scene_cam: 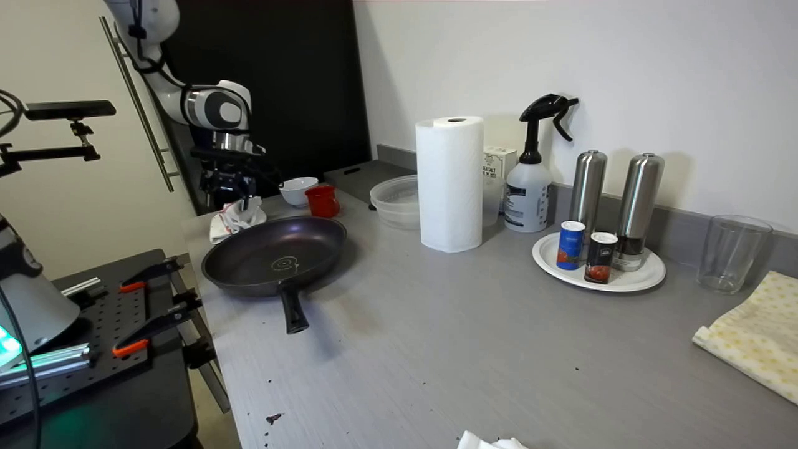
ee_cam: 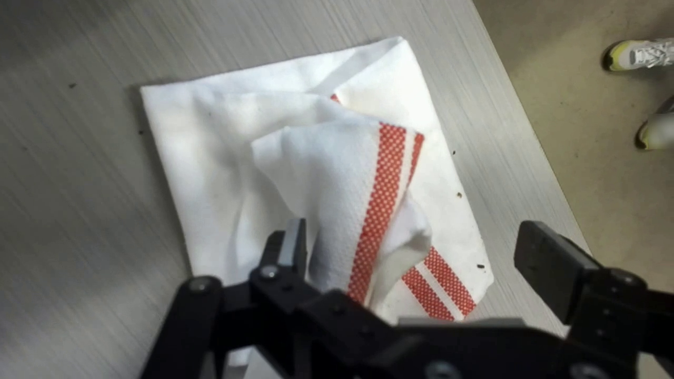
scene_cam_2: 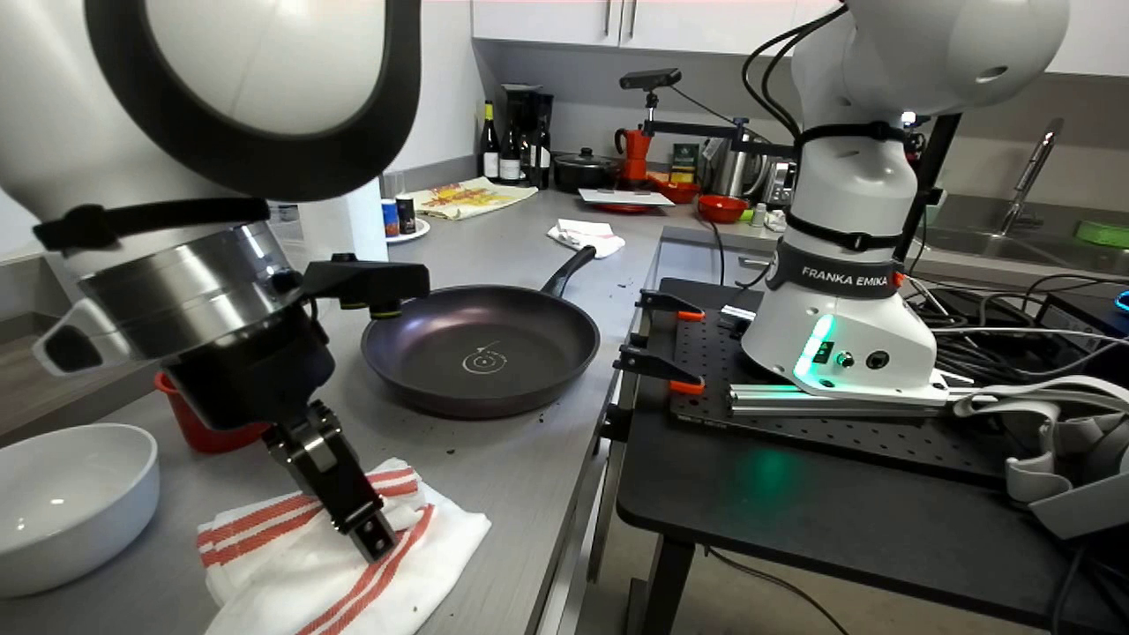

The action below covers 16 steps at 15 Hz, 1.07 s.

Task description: Use the white tea towel to wipe the grey pan

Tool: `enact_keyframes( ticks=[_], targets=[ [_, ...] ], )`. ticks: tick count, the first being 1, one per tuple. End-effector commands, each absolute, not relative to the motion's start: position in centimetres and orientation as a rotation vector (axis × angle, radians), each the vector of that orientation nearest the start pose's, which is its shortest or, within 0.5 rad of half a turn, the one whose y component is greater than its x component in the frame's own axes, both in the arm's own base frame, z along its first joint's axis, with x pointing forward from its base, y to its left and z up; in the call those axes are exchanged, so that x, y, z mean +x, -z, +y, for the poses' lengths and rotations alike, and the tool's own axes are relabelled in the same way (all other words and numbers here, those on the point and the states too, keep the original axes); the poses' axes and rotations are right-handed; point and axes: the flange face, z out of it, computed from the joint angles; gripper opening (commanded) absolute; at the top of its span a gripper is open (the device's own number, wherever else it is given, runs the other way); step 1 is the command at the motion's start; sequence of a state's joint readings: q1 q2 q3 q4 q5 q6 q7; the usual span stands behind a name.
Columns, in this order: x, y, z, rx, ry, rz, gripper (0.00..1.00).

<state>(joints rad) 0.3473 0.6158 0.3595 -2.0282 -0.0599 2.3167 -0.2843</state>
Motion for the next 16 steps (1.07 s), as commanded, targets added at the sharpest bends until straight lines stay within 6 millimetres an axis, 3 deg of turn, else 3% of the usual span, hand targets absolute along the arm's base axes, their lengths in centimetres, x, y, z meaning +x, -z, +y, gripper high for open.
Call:
enact_keyframes(
  ticks=[1,6,7,9,16],
  targets=[
    [43.5,-12.8,37.9,-2.579,-0.434,-1.472,1.0],
    [44.4,-12.5,37.8,-2.566,-0.401,-1.468,1.0],
    [44.6,-12.5,37.7,-2.563,-0.398,-1.466,0.75],
    [44.7,-12.5,37.4,-2.56,-0.397,-1.465,0.67],
    [45.1,-12.8,36.5,-2.547,-0.394,-1.454,0.12]
  ],
)
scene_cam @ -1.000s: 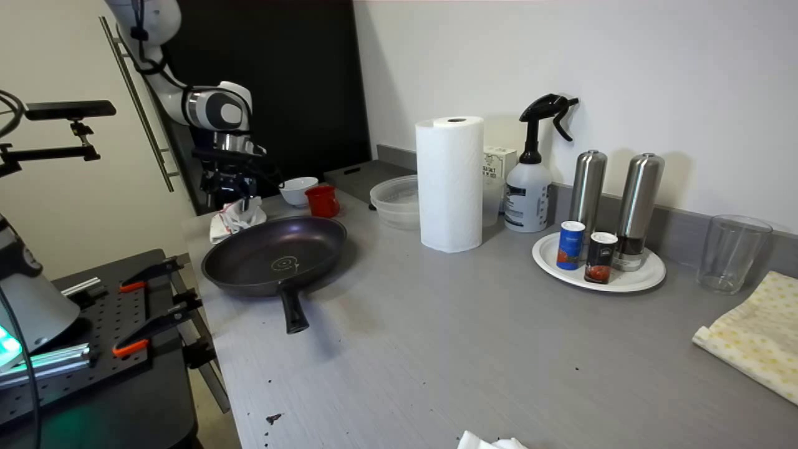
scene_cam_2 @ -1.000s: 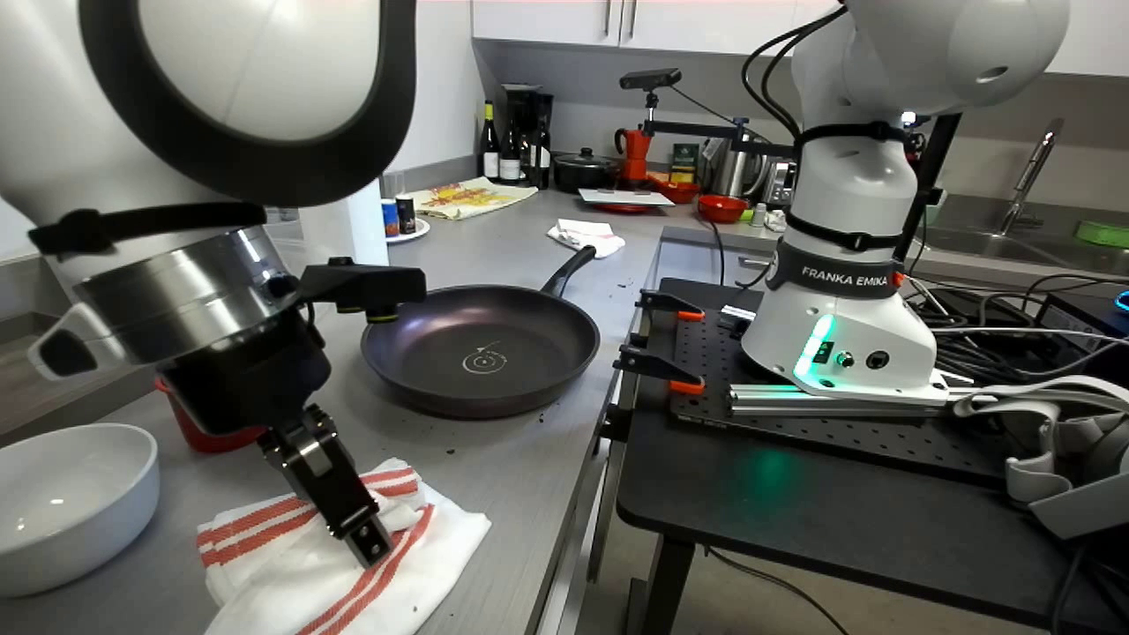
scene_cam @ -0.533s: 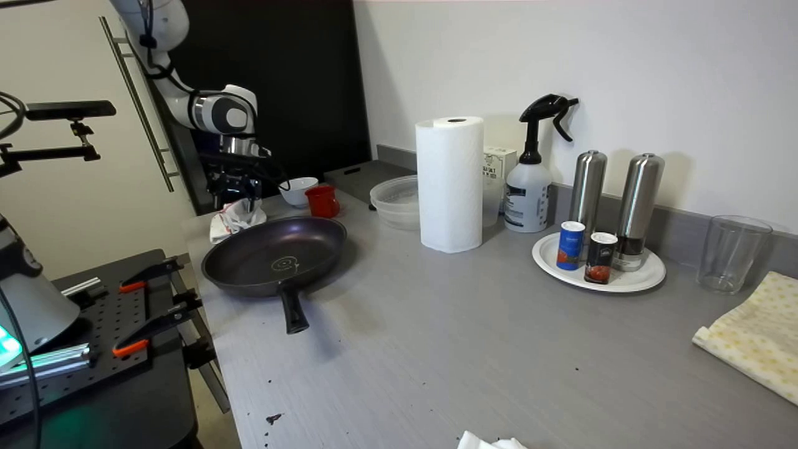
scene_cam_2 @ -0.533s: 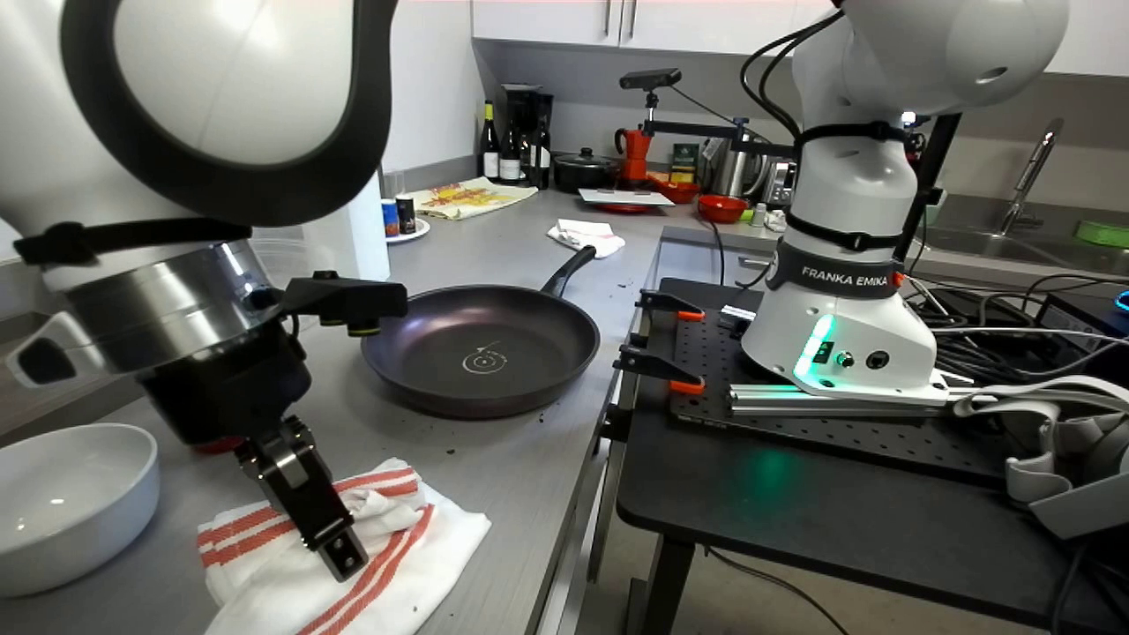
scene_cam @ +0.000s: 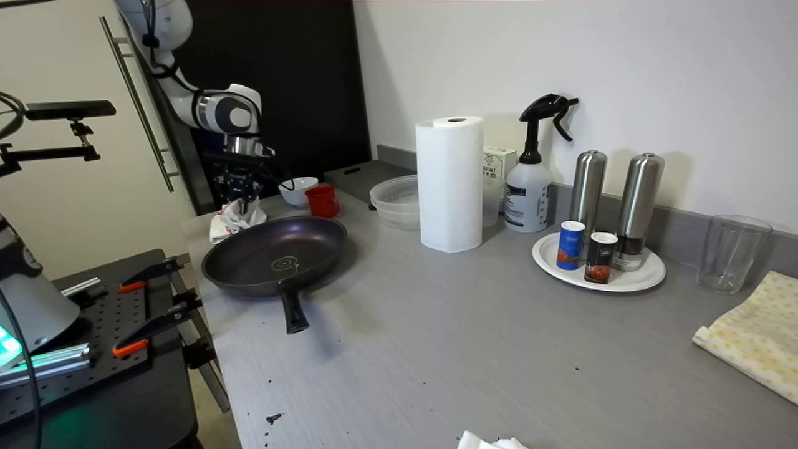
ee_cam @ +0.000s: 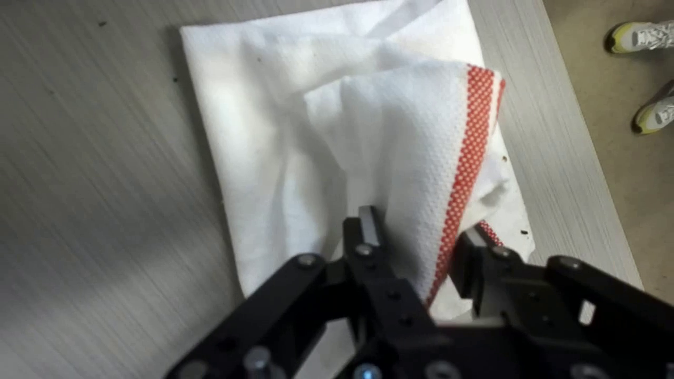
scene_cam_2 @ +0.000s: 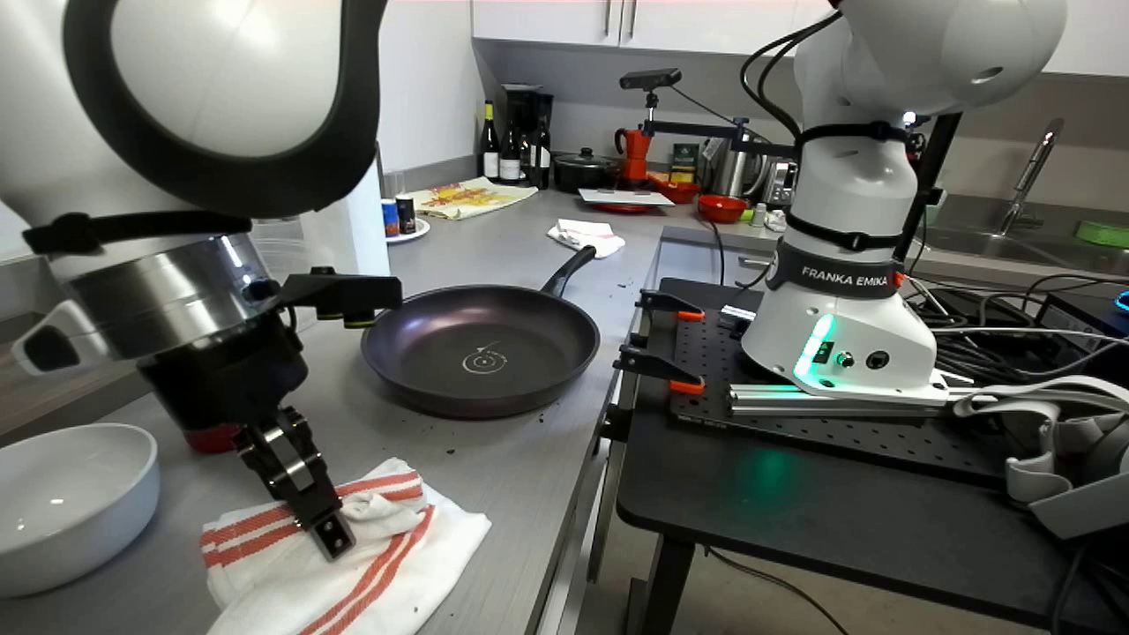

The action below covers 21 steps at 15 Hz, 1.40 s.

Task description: Use the white tea towel to wipe the grey pan

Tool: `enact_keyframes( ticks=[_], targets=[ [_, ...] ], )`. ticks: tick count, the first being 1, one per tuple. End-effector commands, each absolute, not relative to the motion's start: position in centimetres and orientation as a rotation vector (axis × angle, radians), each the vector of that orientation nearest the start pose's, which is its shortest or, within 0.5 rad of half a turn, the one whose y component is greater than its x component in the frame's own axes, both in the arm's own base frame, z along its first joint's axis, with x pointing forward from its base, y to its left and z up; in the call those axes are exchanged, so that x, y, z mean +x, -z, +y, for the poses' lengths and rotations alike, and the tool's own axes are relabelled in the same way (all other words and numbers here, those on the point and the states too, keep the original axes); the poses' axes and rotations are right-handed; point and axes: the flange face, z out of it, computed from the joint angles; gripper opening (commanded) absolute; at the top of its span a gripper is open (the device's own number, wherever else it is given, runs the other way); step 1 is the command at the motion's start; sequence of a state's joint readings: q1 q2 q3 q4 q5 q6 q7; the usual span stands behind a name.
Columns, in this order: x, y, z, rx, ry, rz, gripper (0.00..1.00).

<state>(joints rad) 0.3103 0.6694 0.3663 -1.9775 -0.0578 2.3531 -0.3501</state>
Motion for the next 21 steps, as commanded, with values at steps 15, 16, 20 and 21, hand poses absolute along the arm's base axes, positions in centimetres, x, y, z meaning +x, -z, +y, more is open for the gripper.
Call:
enact_keyframes(
  ticks=[15,16,20,21],
  targets=[
    [45.6,-21.3,35.0,-2.593,-0.283,-1.382,0.03],
    [45.5,-22.4,34.7,-2.602,-0.27,-1.374,0.03],
    [45.5,-26.3,33.4,-2.637,-0.218,-1.331,0.03],
    [45.5,-27.2,33.0,-2.652,-0.197,-1.318,0.03]
  ],
)
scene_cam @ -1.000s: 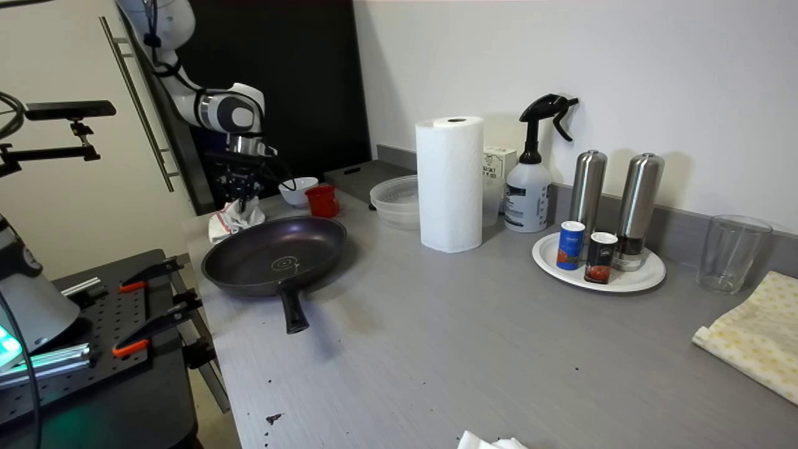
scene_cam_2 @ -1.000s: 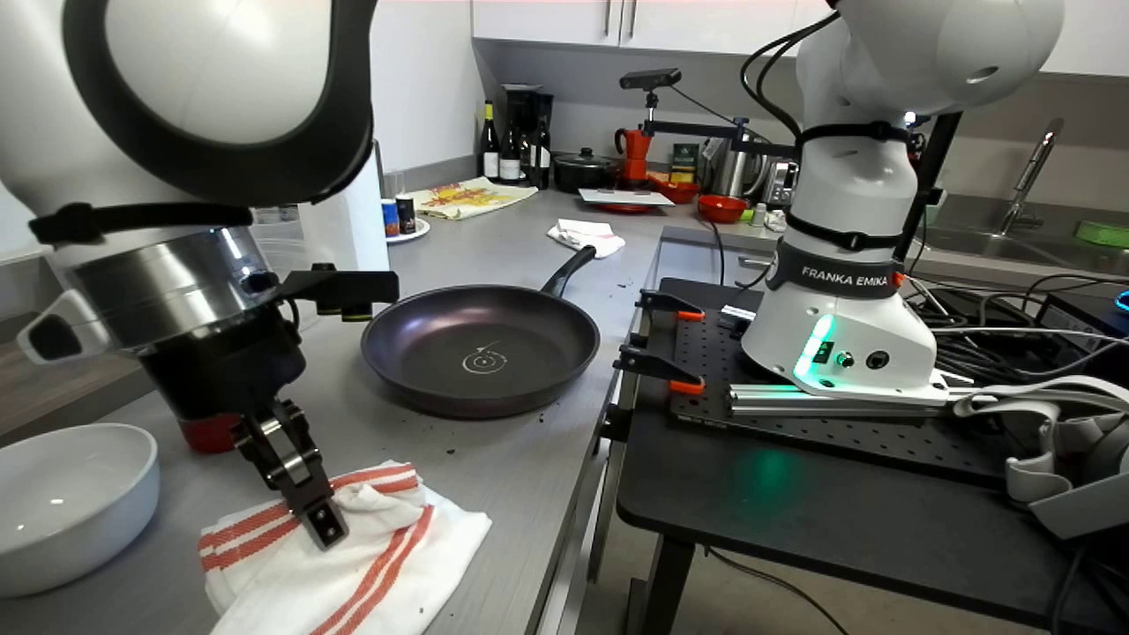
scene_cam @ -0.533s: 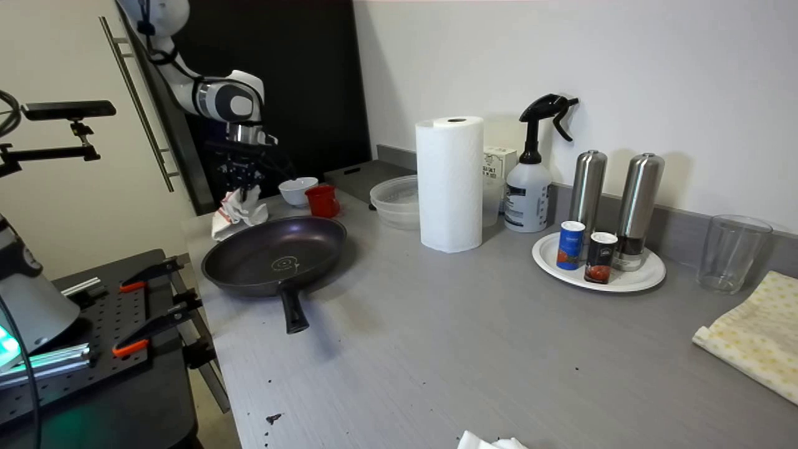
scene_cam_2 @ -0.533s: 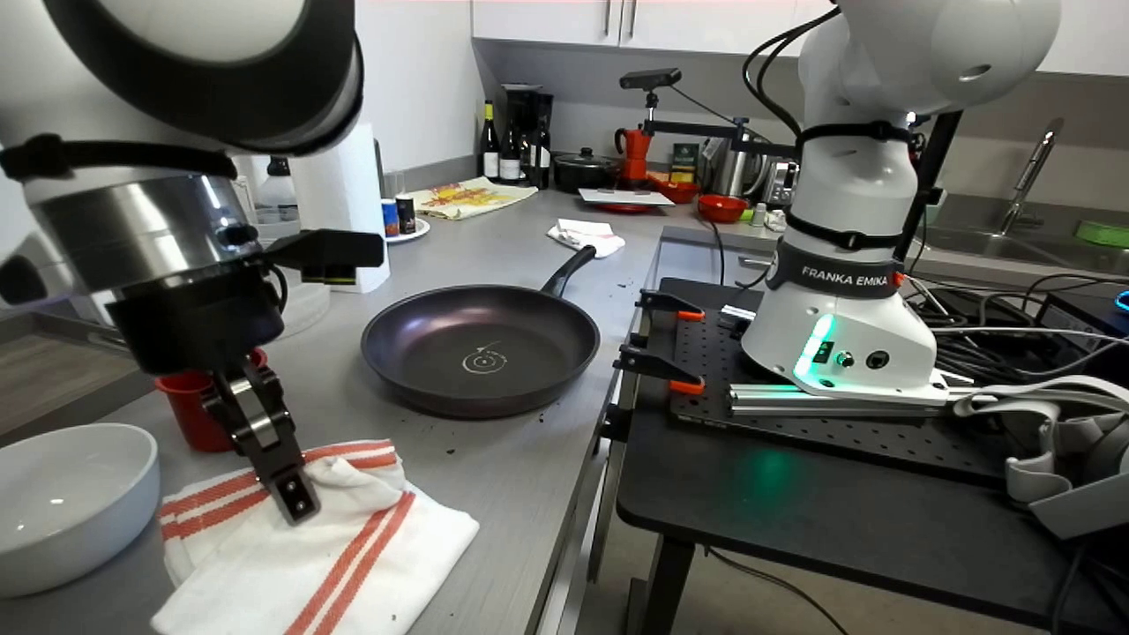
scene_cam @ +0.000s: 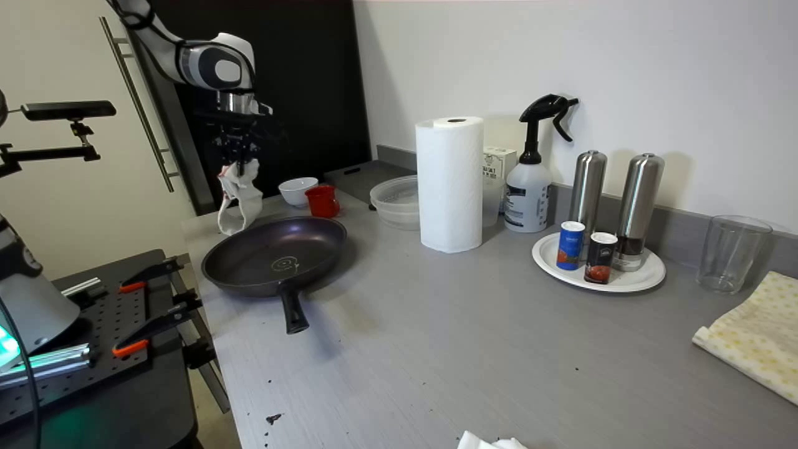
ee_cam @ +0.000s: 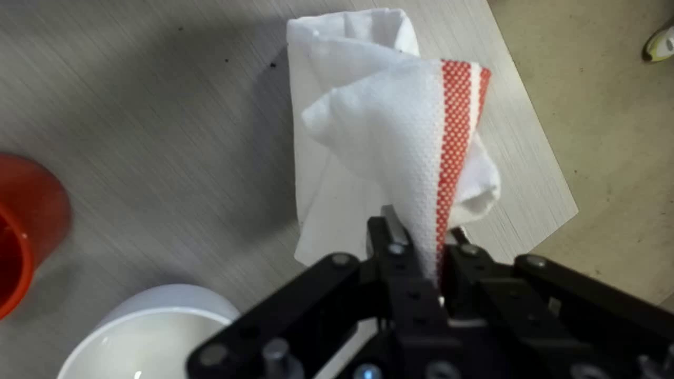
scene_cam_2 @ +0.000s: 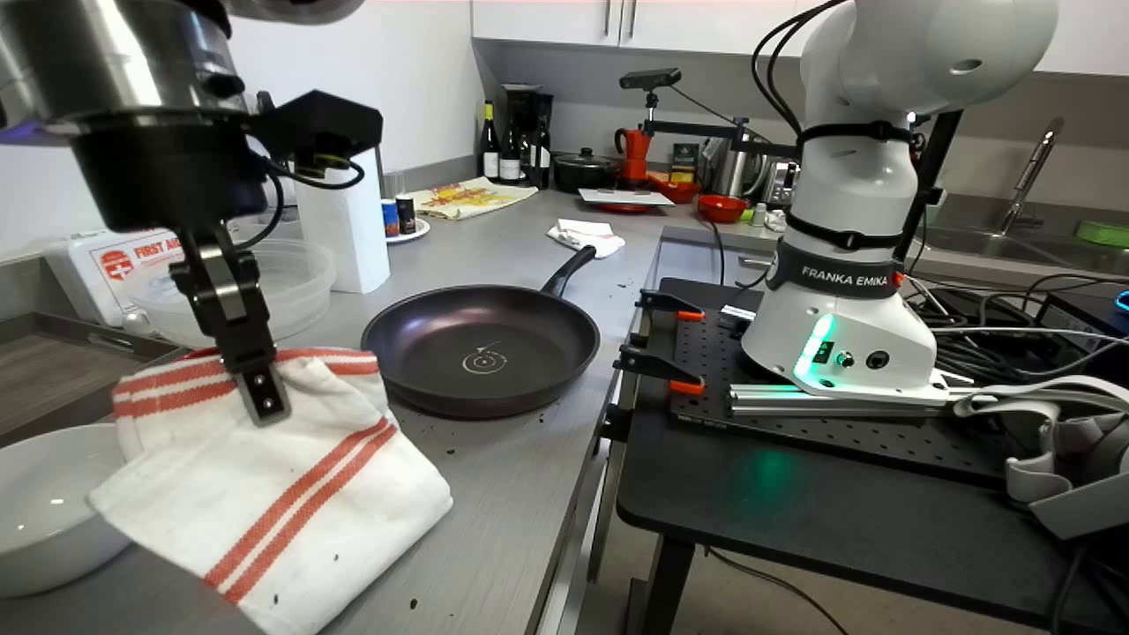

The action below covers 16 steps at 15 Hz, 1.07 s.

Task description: Use the white tea towel to wipe the grey pan

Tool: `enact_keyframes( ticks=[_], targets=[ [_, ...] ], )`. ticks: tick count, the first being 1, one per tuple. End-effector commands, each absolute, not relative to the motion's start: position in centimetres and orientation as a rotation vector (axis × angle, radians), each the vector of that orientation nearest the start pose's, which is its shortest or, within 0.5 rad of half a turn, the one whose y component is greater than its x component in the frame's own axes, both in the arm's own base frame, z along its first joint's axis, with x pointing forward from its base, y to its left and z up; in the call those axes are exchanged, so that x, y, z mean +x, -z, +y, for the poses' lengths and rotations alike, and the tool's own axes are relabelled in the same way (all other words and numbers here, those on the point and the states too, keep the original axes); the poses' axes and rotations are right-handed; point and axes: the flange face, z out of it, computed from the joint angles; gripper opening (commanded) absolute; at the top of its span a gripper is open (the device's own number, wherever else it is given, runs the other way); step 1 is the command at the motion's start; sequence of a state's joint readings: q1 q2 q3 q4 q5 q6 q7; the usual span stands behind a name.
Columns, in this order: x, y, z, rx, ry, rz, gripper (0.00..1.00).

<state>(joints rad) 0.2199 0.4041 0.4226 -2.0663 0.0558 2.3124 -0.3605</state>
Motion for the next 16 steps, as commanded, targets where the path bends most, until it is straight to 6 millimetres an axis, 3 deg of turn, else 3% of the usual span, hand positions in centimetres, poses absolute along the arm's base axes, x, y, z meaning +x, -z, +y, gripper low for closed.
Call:
enact_keyframes(
  ticks=[1,9,16],
  targets=[
    [45.5,-28.3,32.5,-2.663,-0.185,-1.302,0.03],
    [46.4,-35.2,27.1,-2.763,-0.028,-1.154,0.03],
    [48.9,-38.8,18.9,-2.852,0.072,-0.91,0.03]
  ],
)
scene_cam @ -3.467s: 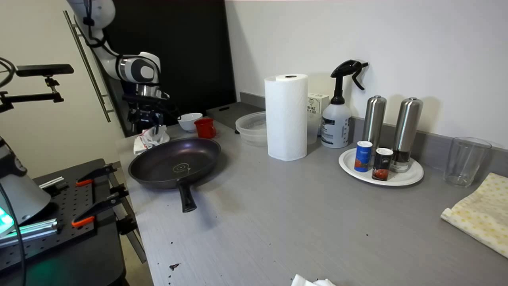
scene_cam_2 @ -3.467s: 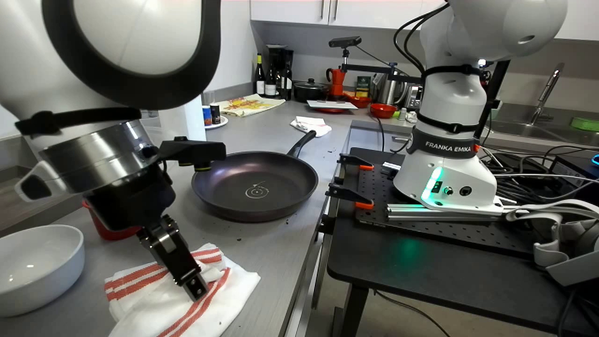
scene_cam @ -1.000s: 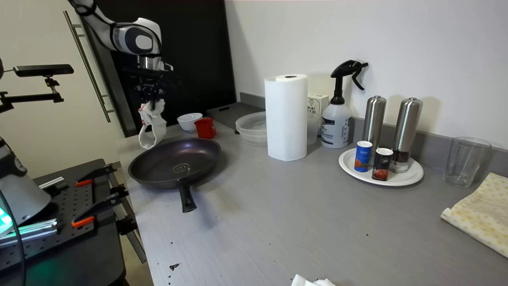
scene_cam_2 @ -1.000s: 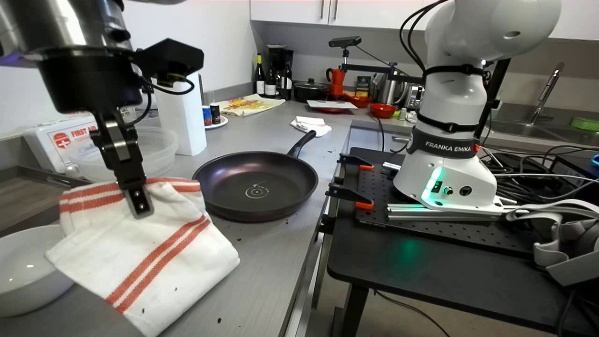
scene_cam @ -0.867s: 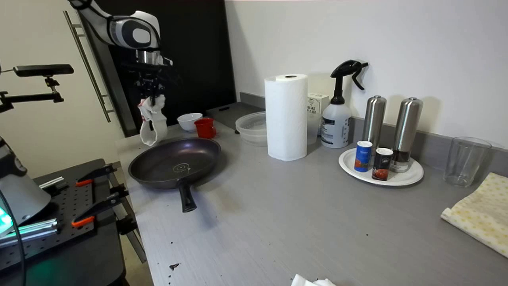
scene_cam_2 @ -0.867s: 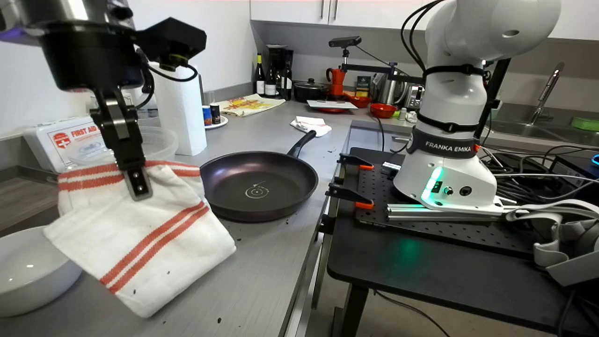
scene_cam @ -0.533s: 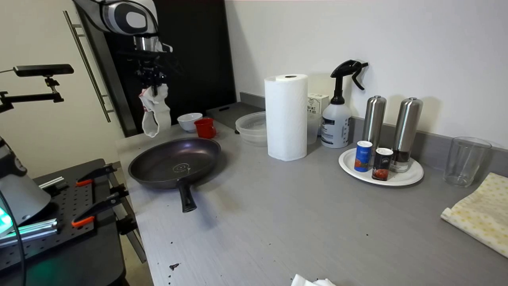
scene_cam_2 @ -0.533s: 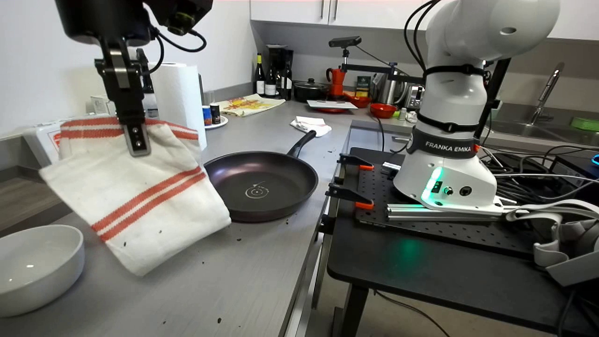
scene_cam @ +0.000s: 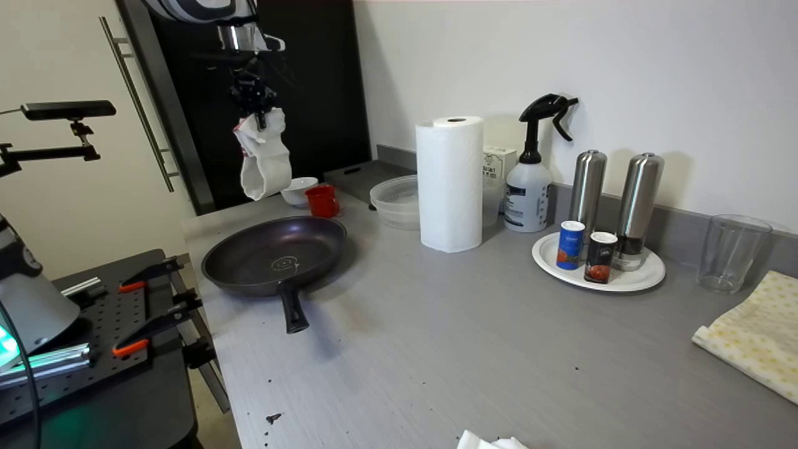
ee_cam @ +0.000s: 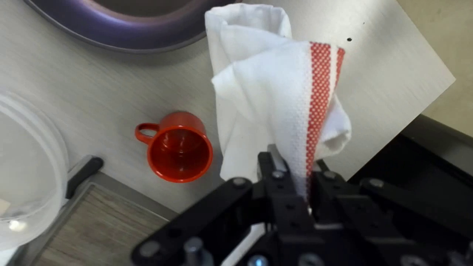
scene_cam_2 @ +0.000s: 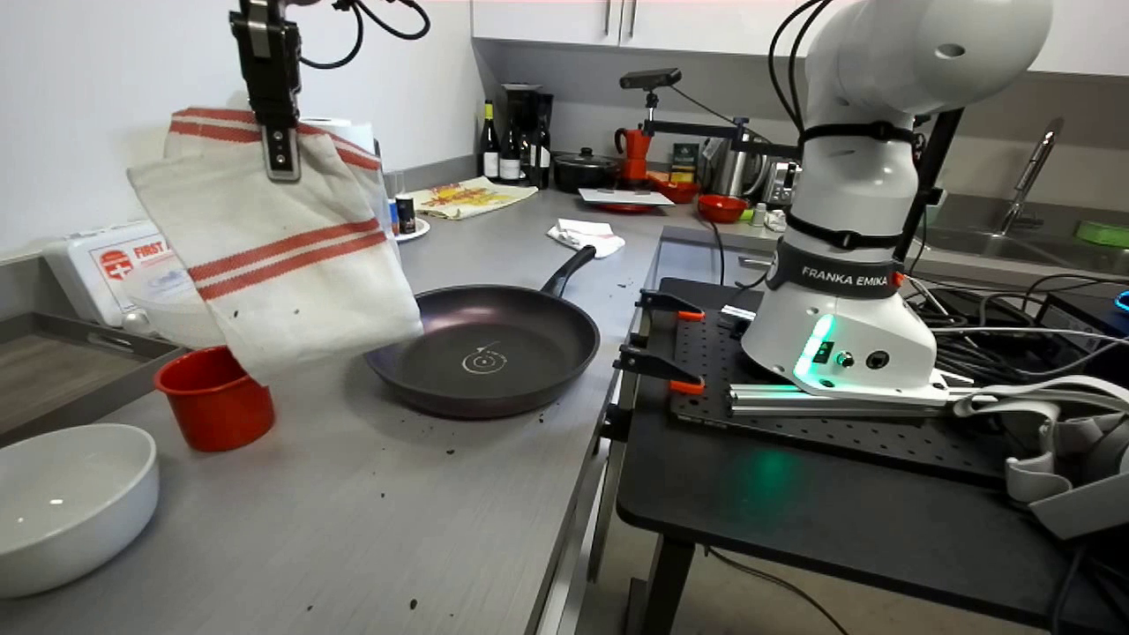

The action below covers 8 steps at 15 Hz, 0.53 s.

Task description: Use the white tea towel to wipe the grey pan

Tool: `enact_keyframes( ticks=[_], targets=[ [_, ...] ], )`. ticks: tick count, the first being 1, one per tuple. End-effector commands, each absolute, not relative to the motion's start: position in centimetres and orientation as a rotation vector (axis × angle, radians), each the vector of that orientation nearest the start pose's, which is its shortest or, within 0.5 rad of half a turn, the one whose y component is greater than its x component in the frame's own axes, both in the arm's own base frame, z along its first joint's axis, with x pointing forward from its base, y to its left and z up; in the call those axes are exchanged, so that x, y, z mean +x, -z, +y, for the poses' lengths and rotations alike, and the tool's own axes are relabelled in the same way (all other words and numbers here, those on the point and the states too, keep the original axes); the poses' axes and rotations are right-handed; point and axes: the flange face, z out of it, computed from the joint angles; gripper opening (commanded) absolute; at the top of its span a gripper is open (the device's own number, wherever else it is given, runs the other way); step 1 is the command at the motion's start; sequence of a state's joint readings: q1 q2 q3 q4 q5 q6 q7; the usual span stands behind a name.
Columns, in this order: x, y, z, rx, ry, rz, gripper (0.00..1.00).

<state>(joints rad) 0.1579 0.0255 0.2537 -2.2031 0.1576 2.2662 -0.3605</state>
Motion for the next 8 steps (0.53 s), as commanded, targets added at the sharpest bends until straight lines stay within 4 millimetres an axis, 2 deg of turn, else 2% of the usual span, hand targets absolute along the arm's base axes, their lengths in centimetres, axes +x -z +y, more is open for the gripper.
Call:
enact_keyframes(
  ticks=[1,5,8],
  targets=[
    [49.1,-39.0,17.7,-2.863,0.074,-0.873,0.03],
    [49.3,-38.7,13.3,-2.896,0.067,-0.744,0.03],
    [48.4,-37.4,11.2,-2.908,0.05,-0.673,0.03]
  ],
)
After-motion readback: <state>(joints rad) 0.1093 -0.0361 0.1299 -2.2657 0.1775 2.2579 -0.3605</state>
